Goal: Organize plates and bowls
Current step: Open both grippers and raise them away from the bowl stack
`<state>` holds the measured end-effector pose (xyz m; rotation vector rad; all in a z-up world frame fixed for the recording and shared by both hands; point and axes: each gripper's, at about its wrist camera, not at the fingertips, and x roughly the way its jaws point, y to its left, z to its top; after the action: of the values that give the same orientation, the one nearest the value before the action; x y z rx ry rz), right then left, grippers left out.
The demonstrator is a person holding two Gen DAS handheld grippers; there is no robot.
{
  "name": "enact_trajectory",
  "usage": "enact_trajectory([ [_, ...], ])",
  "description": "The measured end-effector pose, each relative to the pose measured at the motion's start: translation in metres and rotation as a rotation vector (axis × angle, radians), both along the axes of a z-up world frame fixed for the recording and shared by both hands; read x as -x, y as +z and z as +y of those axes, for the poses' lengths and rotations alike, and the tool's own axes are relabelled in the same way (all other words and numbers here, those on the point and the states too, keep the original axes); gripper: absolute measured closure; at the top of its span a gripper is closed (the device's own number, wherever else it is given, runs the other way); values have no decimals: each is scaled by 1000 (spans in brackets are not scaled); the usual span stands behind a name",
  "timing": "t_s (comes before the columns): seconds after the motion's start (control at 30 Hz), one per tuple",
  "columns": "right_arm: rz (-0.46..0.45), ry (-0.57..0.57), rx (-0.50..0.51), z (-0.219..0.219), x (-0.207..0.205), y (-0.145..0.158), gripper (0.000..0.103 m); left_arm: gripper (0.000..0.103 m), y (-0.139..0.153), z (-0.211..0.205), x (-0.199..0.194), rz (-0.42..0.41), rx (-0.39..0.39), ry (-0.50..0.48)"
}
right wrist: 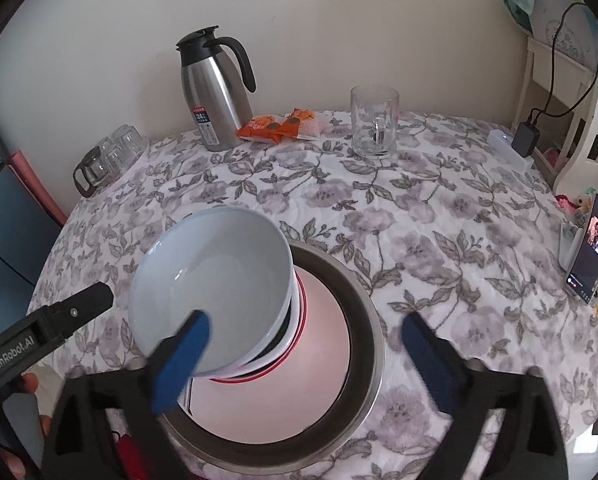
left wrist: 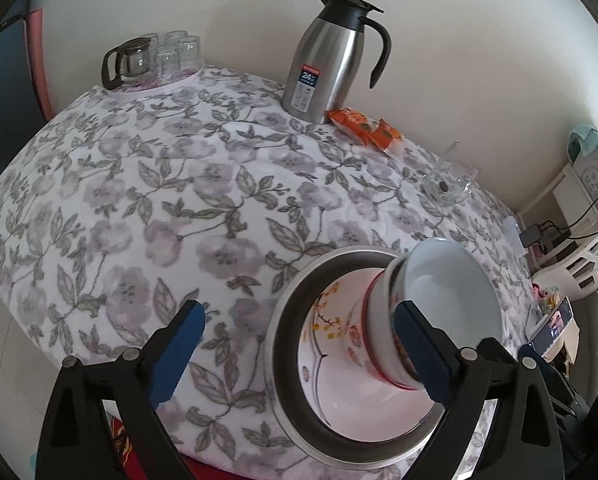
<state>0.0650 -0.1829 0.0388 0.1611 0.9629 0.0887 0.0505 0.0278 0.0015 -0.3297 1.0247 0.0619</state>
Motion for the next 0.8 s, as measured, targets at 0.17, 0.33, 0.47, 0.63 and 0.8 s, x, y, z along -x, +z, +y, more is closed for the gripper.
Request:
enact_trajectory([
  [0.17,-9,6,4,0,5,-2,0,7,-6,2,6,20,-15,15],
  [0.33,-33,15,0,-3,14,-1,0,7,-8,4,18,12,-8,29],
  [0.47,-55,27,19,-7,26,2,0,7,-11,4,26,18,12,40],
  [0.63,-67,56,34,-11,42,0,0,7,-9,-6,35,9,7,16],
  [0.8,-50,82,56,-14,53,-9,0,7,-15,-21,42,59,-15,-27],
])
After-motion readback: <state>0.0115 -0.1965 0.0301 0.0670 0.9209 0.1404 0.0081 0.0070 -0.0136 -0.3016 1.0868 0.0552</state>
